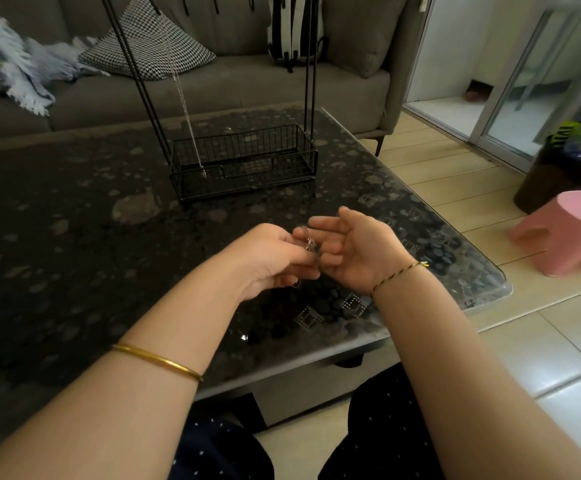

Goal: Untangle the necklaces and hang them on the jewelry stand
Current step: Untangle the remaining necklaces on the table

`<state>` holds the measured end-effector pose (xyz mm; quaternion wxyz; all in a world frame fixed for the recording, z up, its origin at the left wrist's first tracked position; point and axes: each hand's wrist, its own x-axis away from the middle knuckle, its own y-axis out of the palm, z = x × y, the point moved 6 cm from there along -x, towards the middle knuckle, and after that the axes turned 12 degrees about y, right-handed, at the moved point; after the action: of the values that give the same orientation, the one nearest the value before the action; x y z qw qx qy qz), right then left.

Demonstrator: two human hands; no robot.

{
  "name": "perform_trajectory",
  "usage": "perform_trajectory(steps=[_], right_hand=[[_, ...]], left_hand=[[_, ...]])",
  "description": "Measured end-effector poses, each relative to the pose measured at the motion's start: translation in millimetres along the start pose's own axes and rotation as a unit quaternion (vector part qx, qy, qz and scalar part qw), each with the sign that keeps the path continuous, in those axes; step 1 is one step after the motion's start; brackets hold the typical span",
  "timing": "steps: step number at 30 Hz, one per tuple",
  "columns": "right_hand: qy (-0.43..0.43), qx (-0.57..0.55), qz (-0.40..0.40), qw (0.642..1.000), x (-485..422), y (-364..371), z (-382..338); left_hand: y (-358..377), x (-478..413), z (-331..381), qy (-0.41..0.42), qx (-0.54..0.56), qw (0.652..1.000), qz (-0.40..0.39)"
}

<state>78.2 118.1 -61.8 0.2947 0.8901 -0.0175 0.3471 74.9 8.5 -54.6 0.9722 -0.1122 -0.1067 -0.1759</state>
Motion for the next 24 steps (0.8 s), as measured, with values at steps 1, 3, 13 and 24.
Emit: perform_trajectory(steps=[1,3,13,24], right_hand=[[-0.009,0.011,0.009,1.0,0,-1,-1],[-0.03,0.036,0.032,0.998,1,-3,-3],[-0.072,0.147,0.12,0.979,4,-8,-10],[-0.241,0.532,0.279,0.762,17,-4,-25]], left_hand=[[-2,0,0,0.006,-0.009,1.0,0.009],[-6,-1,1,0.02,-0.022,0.999,0.024],[-16,1,5,-0.01,0.084,0.994,0.07],[-24,2,7,-0.007,0.091,0.993,0.081]])
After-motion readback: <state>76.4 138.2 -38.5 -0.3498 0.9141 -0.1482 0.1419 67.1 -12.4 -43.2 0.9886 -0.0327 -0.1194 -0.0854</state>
